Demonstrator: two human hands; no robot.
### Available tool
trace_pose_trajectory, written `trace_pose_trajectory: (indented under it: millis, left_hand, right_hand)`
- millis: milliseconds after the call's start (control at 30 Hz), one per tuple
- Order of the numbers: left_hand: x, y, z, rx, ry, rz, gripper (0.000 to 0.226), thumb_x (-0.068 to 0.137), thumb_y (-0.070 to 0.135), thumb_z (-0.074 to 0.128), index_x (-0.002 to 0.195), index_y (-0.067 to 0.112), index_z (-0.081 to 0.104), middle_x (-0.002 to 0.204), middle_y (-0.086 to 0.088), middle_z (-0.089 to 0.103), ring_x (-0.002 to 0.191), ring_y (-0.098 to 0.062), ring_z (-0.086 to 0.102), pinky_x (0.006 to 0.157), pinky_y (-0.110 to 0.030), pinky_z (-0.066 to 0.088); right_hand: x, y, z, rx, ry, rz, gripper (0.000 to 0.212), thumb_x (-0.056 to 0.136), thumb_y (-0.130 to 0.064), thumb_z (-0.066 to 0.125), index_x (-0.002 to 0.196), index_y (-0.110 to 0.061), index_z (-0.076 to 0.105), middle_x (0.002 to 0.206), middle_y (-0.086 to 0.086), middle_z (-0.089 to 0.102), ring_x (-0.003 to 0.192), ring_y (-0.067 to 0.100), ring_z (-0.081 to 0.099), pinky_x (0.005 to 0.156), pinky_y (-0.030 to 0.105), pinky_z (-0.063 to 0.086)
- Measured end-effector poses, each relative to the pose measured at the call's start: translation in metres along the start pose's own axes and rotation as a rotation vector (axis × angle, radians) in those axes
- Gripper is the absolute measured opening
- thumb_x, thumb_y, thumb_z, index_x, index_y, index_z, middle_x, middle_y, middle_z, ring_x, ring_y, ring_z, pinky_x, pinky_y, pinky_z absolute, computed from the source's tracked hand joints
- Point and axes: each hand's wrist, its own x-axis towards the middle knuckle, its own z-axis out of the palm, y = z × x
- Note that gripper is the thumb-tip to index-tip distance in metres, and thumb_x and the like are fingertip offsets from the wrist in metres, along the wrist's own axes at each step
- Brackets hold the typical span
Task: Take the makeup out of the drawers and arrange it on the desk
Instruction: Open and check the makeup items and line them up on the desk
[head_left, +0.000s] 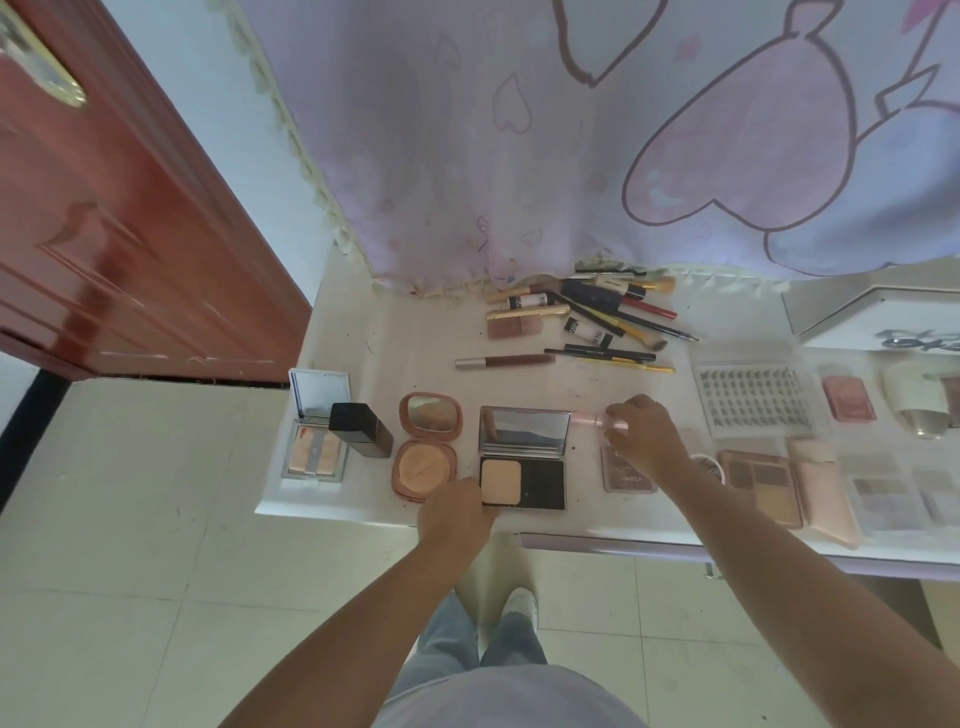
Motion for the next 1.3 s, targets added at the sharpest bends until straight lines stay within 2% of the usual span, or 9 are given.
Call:
trace_pose_trajectory:
  millis: [167,333,467,600,767,900,1100,1200,1300]
  left_hand:
    - [-0.010,-0.003,0.000,0.058,0.079,0.041,0.029,0.096,0.036,0.040,0.111,0.015,0.053,0.109,0.000,0.063,0.099,-0.014,0.060,0.074,-0.016,0.041]
    - [-0.011,0.021,-0.022,0.144,0.215,0.273,0.037,0.097,0.031,0.038,0.130,0.015,0.042,0.128,-0.001,0.052,0.114,-0.017,0.052,0.089,-0.022,0.046]
    - [0.001,0.056,-0.051,0.247,0.508,0.631,0.053,0.053,0.028,0.087,0.099,0.009,0.069,0.095,-0.004,0.070,0.083,-0.019,0.069,0.060,-0.020,0.055]
    - [-0.003,0.074,-0.071,0.231,0.489,0.907,0.029,0.074,0.025,0.068,0.096,0.007,0.069,0.082,-0.005,0.070,0.067,-0.020,0.069,0.050,-0.022,0.053]
    - [-0.018,0.078,-0.095,0.385,0.156,0.827,0.038,0.099,0.033,0.030,0.129,0.014,0.045,0.116,-0.004,0.058,0.102,-0.020,0.056,0.083,-0.026,0.042]
    - [-0.024,0.075,-0.107,0.318,0.100,0.863,0.034,0.098,0.031,0.035,0.119,0.011,0.053,0.105,-0.006,0.061,0.095,-0.019,0.056,0.082,-0.026,0.040]
    - [-0.028,0.070,-0.114,0.261,0.054,0.870,0.028,0.098,0.027,0.037,0.105,0.009,0.056,0.079,0.007,0.047,0.076,-0.010,0.042,0.072,-0.023,0.034]
    - [-0.027,0.053,-0.125,0.196,0.005,0.777,0.023,0.097,0.025,0.039,0.094,0.010,0.057,0.066,0.013,0.043,0.060,-0.001,0.044,0.060,-0.013,0.034]
    - [-0.020,0.014,-0.149,0.048,0.055,0.606,0.021,0.095,0.019,0.045,0.076,0.017,0.053,0.063,0.007,0.050,0.051,0.003,0.050,0.057,-0.012,0.043]
  right_hand:
    - [0.005,0.003,-0.005,0.034,0.048,-0.030,0.025,0.090,-0.008,0.052,0.110,-0.001,0.064,0.105,0.019,0.062,0.096,0.031,0.056,0.082,0.030,0.043]
    - [-0.018,0.007,-0.033,0.124,0.211,-0.063,0.019,0.087,-0.004,0.056,0.101,0.005,0.066,0.091,0.025,0.063,0.086,0.035,0.058,0.069,0.027,0.040]
    - [-0.049,-0.006,-0.062,0.139,0.195,-0.274,0.015,0.083,-0.001,0.061,0.094,0.004,0.069,0.084,0.021,0.065,0.077,0.026,0.056,0.065,0.007,0.029]
    - [-0.075,-0.023,-0.084,0.177,0.122,-0.398,0.022,0.085,-0.015,0.057,0.098,0.000,0.069,0.088,0.012,0.065,0.077,0.013,0.051,0.067,0.001,0.035]
    - [-0.093,-0.029,-0.104,0.164,-0.035,-0.325,0.023,0.092,-0.017,0.051,0.109,-0.007,0.063,0.086,0.005,0.065,0.067,0.012,0.054,0.062,0.007,0.038]
    - [-0.099,-0.032,-0.112,0.199,-0.077,-0.332,0.023,0.091,-0.018,0.051,0.109,-0.008,0.063,0.070,-0.014,0.052,0.056,-0.002,0.044,0.059,0.005,0.040]
    - [-0.098,-0.040,-0.111,0.242,-0.091,-0.351,0.023,0.090,-0.015,0.053,0.109,-0.009,0.064,0.080,0.000,0.060,0.057,-0.010,0.050,0.058,0.005,0.039]
    - [-0.100,-0.030,-0.115,0.255,-0.033,-0.296,0.020,0.090,-0.015,0.054,0.106,-0.014,0.065,0.095,0.009,0.068,0.068,0.003,0.055,0.062,0.001,0.040]
    - [-0.106,0.003,-0.135,0.459,0.179,-0.091,0.016,0.088,-0.010,0.057,0.092,-0.021,0.067,0.098,0.023,0.068,0.091,0.037,0.063,0.065,0.011,0.041]
